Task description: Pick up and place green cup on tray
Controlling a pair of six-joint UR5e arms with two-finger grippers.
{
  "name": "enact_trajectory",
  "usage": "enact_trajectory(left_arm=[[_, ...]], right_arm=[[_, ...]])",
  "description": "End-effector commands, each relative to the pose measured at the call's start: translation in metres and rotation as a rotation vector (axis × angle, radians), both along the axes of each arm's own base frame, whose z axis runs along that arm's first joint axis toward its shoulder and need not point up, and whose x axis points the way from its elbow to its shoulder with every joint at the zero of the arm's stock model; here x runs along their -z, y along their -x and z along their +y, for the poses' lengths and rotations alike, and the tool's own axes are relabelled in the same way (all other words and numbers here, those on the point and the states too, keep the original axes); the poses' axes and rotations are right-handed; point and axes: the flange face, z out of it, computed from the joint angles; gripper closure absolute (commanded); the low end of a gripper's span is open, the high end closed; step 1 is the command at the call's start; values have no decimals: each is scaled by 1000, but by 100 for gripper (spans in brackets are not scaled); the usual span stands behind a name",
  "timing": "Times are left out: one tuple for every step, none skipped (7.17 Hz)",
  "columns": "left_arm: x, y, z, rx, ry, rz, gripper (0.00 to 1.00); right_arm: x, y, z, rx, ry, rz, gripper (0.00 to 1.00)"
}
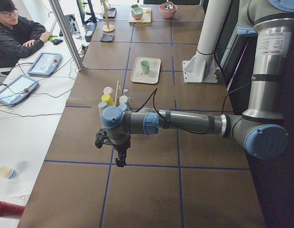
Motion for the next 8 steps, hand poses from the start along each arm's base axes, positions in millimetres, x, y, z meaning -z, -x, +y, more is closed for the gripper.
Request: enact_trajectory(left_arm=[[-23,7,12,14,46,8,0],[-28,7,14,9,51,54,0],[-39,8,17,-25,35,72,0],[-35,9,15,-20,28,72,0],[-31,9,11,-16,25,72,0],[-26,11,7,-12,16,70,0],[-23,13,4,-6,11,70,0],[-18,17,1,1,3,70,0]], right_arm=[[0,-13,1,-25,4,-3,0],[-4,-17,3,-32,11,-3,0],[-6,-17,4,-32,14,-1,0],[-7,-18,4,-34,15,1,0],[-10,-19,6,-35,20,1,0],[-21,-19,10,-35,42,2,0],[-27,-22,11,-39,54,-1,0],[-35,-29,19,-49,67,-4,0]])
